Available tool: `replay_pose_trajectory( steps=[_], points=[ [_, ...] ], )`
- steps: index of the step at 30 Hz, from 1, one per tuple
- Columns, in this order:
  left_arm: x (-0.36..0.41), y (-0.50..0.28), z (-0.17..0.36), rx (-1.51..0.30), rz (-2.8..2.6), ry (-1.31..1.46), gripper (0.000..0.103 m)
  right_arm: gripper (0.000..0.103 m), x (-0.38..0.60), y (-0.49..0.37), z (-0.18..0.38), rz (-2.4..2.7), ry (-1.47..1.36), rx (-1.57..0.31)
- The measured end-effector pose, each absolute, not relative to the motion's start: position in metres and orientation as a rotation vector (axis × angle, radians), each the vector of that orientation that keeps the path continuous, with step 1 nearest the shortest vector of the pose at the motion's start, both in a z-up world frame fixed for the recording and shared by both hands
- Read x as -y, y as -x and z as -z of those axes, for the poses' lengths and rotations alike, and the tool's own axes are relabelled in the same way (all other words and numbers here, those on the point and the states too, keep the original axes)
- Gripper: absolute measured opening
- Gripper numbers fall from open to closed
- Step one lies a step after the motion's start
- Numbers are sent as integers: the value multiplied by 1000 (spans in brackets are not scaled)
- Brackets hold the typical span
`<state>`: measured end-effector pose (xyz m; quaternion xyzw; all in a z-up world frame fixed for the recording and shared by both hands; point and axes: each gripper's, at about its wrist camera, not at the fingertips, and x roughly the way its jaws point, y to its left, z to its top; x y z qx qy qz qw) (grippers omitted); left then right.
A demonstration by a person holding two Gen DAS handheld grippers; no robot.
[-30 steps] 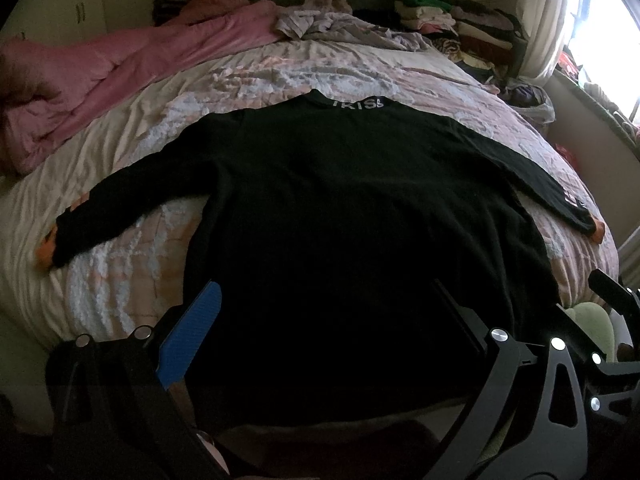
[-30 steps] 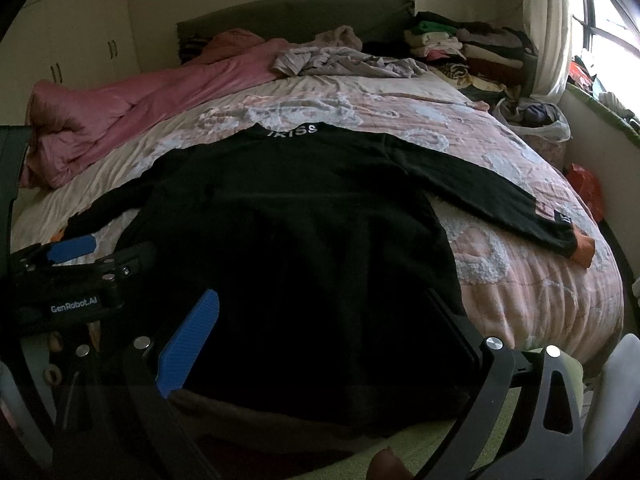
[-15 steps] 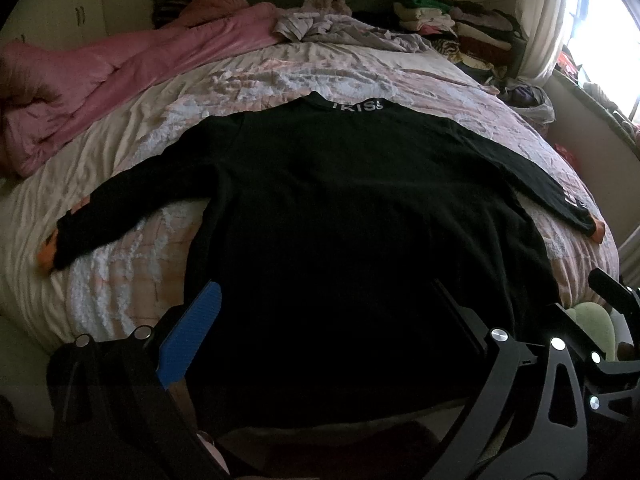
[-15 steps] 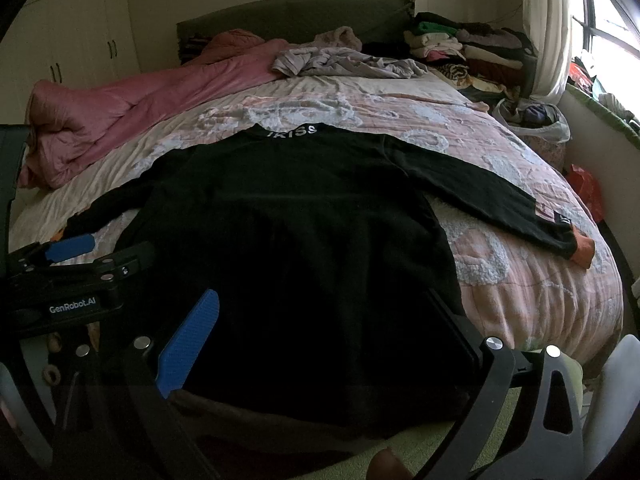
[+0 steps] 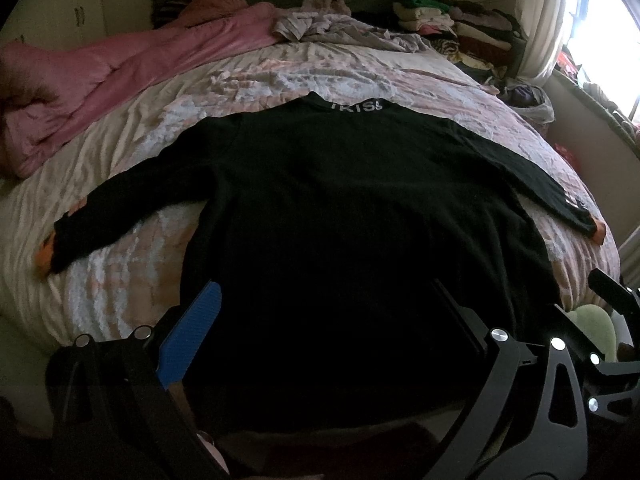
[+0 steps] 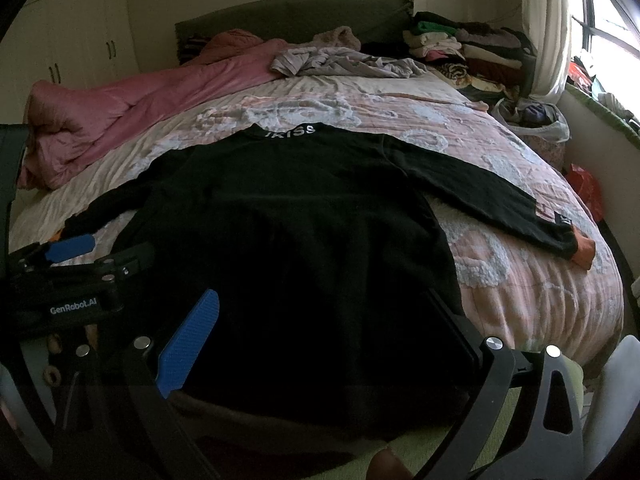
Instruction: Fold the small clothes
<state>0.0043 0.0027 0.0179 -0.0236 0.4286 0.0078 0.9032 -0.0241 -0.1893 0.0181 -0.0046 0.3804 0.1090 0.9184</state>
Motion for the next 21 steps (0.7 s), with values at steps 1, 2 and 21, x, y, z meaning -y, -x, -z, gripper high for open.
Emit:
replay_pose_trajectory(
  steps=[1, 2, 21],
  points=[
    [-2, -4, -17, -887, -16, 49, 94, 99, 189, 23, -18, -222, 9, -784],
    [-2, -5, -17, -887, -17, 48, 94, 99, 189, 23, -19, -222, 8, -785],
    [-4, -47, -15, -869, -34, 51, 94, 99, 199, -31, -17, -192, 17, -786]
  ],
)
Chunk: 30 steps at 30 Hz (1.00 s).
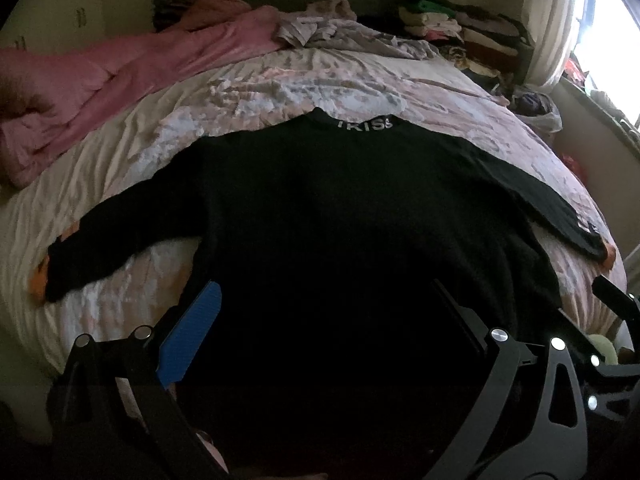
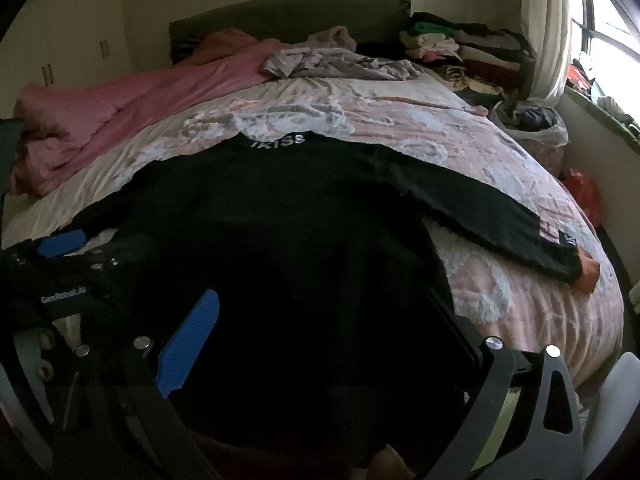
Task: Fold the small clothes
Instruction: 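Move the right gripper to the orange sleeve cuff and grasp it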
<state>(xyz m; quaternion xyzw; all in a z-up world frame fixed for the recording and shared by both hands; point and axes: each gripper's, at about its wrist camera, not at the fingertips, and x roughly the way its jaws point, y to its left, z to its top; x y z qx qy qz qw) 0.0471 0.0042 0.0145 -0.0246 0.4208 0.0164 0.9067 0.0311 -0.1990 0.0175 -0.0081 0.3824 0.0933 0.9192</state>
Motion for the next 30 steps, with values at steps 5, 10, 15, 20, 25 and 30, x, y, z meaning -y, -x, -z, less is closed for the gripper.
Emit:
replay_pose_trajectory(
  steps=[5, 10, 15, 20, 25, 30],
  points=[
    [-5, -64, -13, -873, -31, 54, 94, 99, 207, -52, -16, -168, 5, -792],
    [-6, -82, -9, -887, -37, 53, 94, 99, 218, -77, -16, -140, -12, -792],
    [-7, -99, -9, -888, -41, 62, 94, 99, 231, -98, -18, -108, -43, -788],
    [-7, -116, -10, -884, -38, 53, 94, 99, 252, -116, -19, -63, -96, -784],
    [-7, -136, -11, -887, -24, 46, 94, 99, 277, -127, -15, -4, -149, -788],
    [-3, -157, -13, -890, -1, 35, 94, 99, 308, -130, -8, 67, -201, -798]
  ],
)
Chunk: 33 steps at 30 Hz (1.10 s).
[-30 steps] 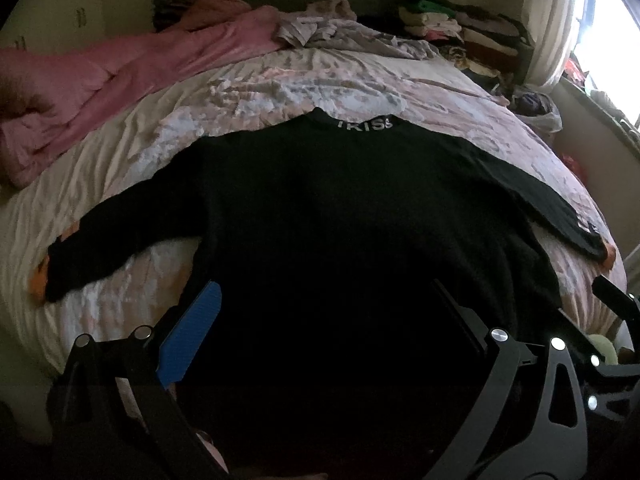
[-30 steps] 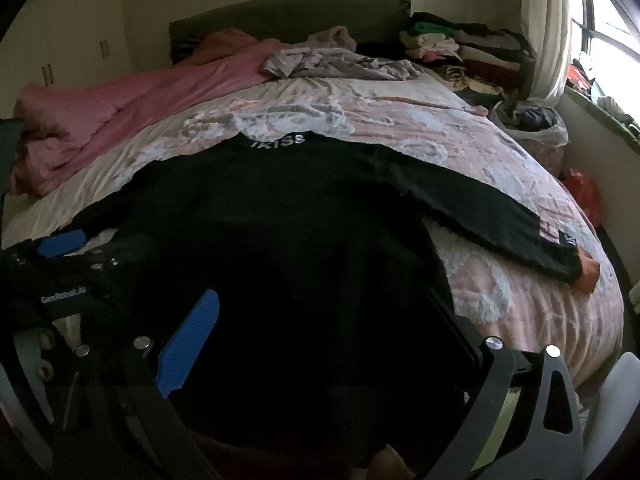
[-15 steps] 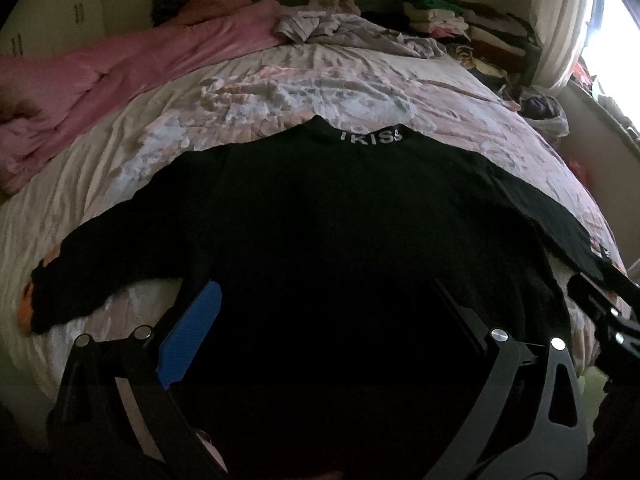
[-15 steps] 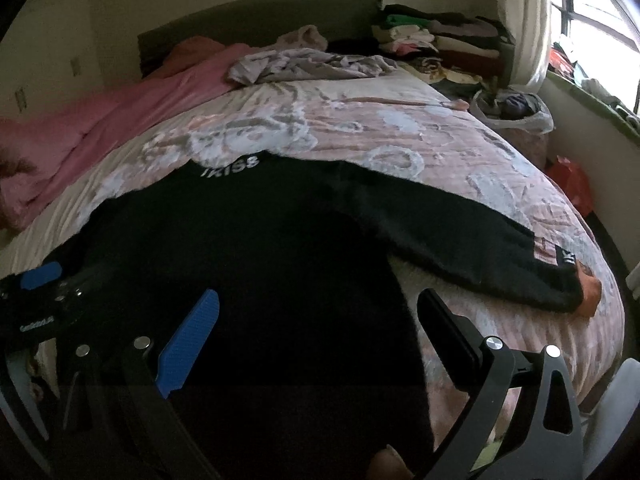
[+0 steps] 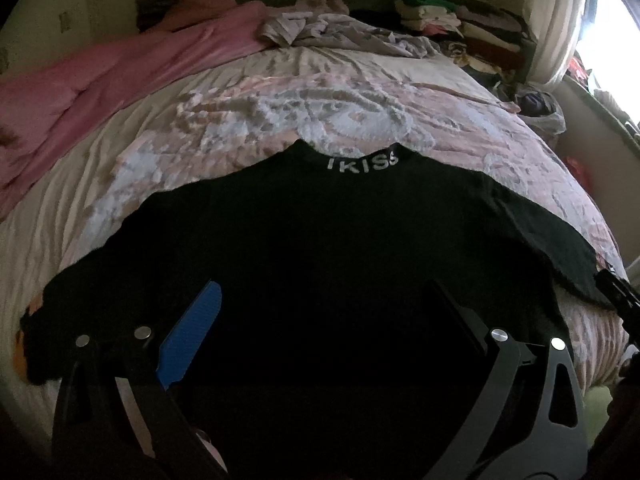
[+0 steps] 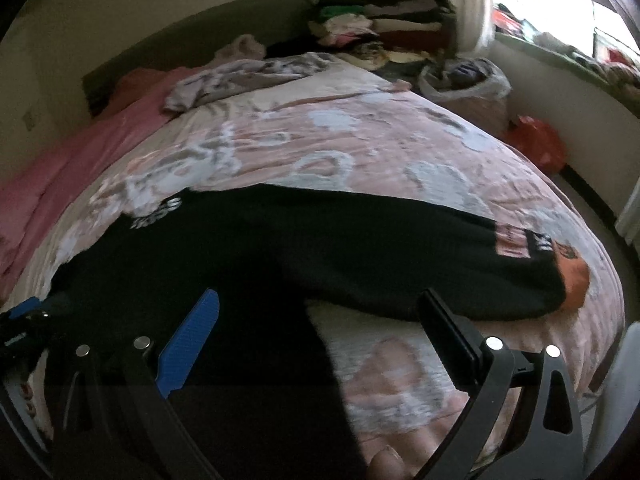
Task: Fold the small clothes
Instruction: 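Move the right gripper to the orange sleeve cuff and grasp it, then lift the sleeve with the right gripper and carry it across the shirt body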
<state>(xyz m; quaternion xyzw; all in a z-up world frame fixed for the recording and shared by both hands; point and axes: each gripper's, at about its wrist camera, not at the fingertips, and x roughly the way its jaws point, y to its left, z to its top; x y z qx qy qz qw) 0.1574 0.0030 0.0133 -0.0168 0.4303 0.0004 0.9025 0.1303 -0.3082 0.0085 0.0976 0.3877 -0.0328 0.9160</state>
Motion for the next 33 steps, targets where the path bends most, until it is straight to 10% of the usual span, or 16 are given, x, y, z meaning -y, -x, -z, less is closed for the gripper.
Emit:
replay_pose_trajectory(
  steps=[33],
  points=[
    [-5, -255, 38, -940, 10, 37, 94, 98, 537, -148, 72, 476, -536, -922]
  ],
)
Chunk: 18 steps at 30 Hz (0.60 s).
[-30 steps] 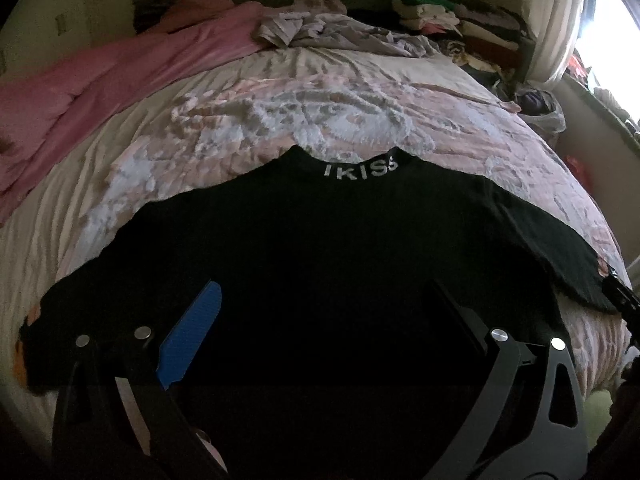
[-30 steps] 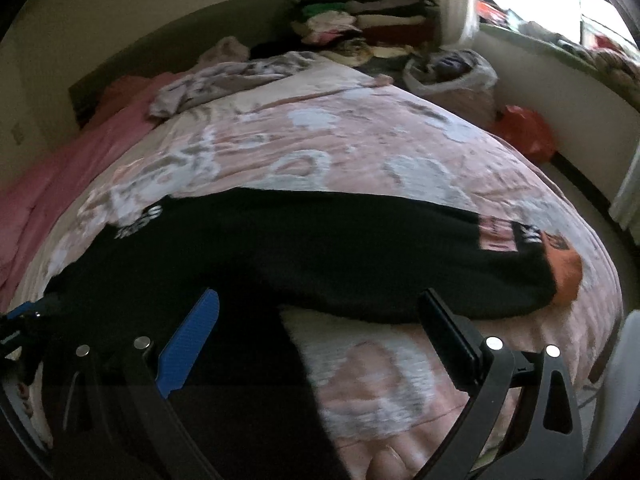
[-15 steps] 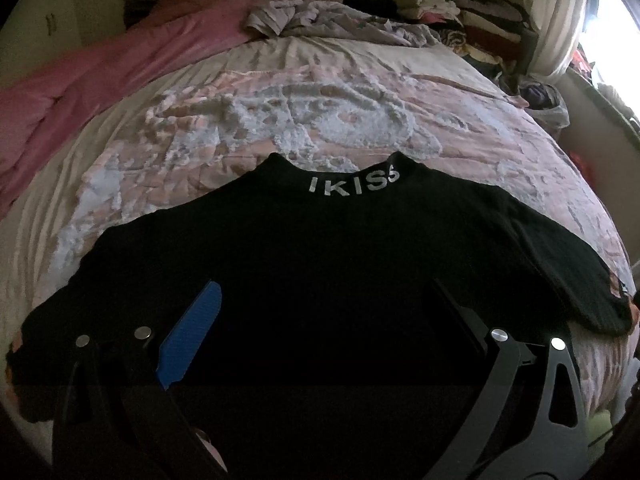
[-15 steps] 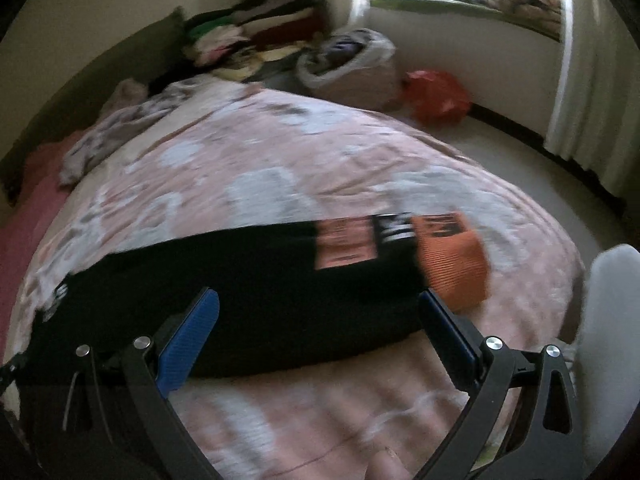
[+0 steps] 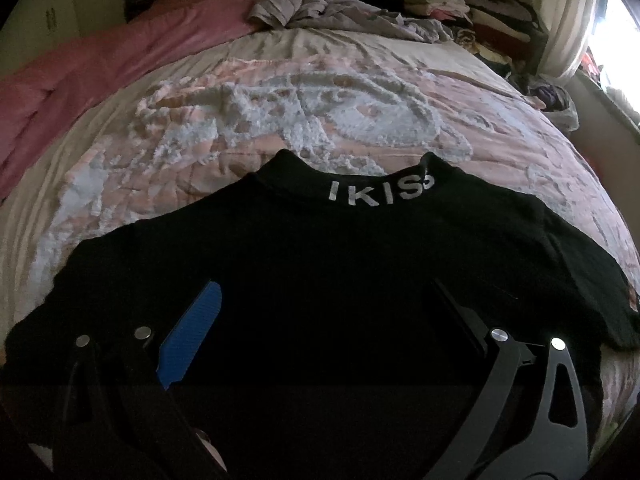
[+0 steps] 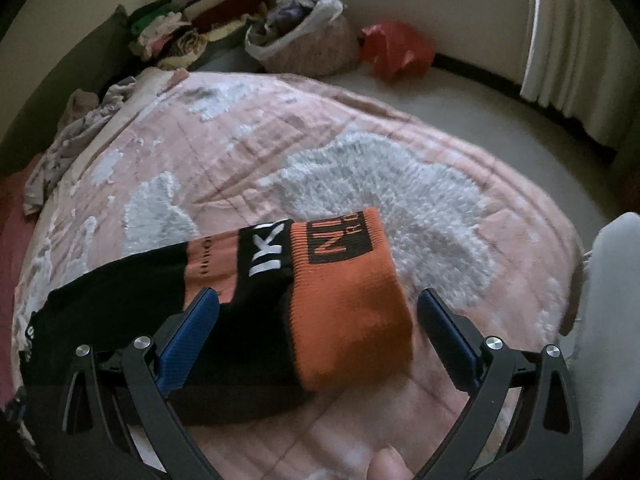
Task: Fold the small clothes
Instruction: 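Lift the sleeve with the right gripper and carry it across the shirt body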
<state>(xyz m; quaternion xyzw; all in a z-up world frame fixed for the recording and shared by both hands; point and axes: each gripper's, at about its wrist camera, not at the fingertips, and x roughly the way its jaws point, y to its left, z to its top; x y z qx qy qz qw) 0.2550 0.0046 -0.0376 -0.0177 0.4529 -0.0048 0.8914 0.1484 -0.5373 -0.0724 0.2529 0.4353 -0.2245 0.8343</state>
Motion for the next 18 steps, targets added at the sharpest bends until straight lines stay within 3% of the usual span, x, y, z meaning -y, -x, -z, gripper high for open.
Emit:
replay_pose_trajectory(
  steps=[2, 3, 5, 7, 12, 18],
  points=[
    [-5, -256, 43, -945, 20, 44, 94, 83, 536, -151, 73, 487, -513, -919],
    [-5, -256, 45, -944, 26, 45, 94, 69, 535, -151, 72, 485, -502, -916],
    [-4, -255, 48, -939, 25, 42, 94, 59, 531, -150, 68, 460, -488, -902],
    [-4, -254, 49, -937, 27, 48, 94, 33, 527, -149, 64, 409, -487, -880],
    [-3, -245, 41, -915, 43, 63, 94, 12, 504, -144, 37, 297, -440, -781],
    [-6, -231, 25, -889, 61, 86, 94, 11, 462, -149, -2, 80, -477, -697]
  ],
)
